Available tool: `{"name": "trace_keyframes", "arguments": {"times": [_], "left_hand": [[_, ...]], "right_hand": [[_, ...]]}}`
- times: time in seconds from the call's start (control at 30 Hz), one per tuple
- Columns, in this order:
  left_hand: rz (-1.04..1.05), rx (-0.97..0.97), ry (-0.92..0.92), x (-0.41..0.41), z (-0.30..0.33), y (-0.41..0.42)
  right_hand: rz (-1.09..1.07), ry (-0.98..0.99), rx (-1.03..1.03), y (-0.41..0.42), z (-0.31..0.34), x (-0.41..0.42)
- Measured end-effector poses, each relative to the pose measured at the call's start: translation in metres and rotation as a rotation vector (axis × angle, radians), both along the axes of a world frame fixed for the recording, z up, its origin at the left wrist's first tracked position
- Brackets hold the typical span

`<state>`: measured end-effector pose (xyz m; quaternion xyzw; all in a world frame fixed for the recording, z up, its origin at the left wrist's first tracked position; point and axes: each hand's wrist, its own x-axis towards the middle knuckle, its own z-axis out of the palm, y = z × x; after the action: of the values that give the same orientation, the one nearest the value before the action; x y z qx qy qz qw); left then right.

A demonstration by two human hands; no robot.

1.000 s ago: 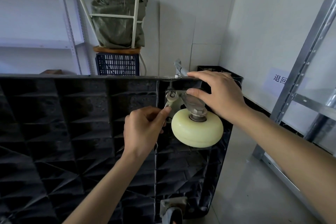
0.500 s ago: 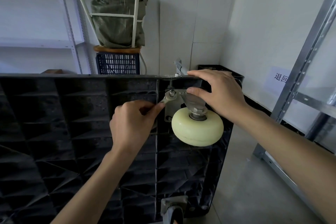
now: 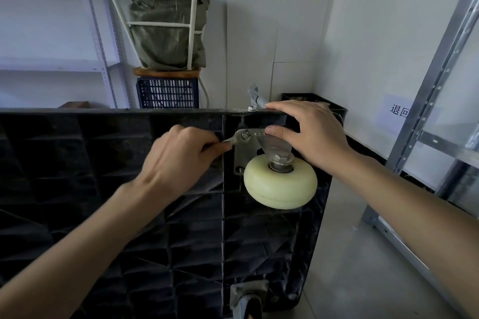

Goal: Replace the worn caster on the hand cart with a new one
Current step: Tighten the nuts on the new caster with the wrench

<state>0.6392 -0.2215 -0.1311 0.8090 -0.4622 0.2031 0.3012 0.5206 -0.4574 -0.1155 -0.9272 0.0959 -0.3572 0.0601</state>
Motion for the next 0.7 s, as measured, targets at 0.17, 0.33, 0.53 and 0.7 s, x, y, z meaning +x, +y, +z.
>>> {"name": "trace_keyframes", "arguments": {"times": [0.17,0.33,0.53,0.7], "left_hand": [[-0.019,0.212,-0.145,0.008,0.031,0.001],[0.012,0.145,-0.220,0.007,0.021,0.002],[-0.118,-0.095,0.042,0.001,0.014,0.012],[-0.212,-0.504,0.592,-0.027,-0.028,0.002]], "right_hand": [[0.000,-0.004,-0.013,-0.001,-0.001,0.001],[0.001,-0.005,-0.006,-0.002,-0.001,0.001],[-0.003,0.006,-0.002,-0.002,-0.002,0.003],[-0.006,-0.003,0.010,-0.002,-0.002,0.002]]}}
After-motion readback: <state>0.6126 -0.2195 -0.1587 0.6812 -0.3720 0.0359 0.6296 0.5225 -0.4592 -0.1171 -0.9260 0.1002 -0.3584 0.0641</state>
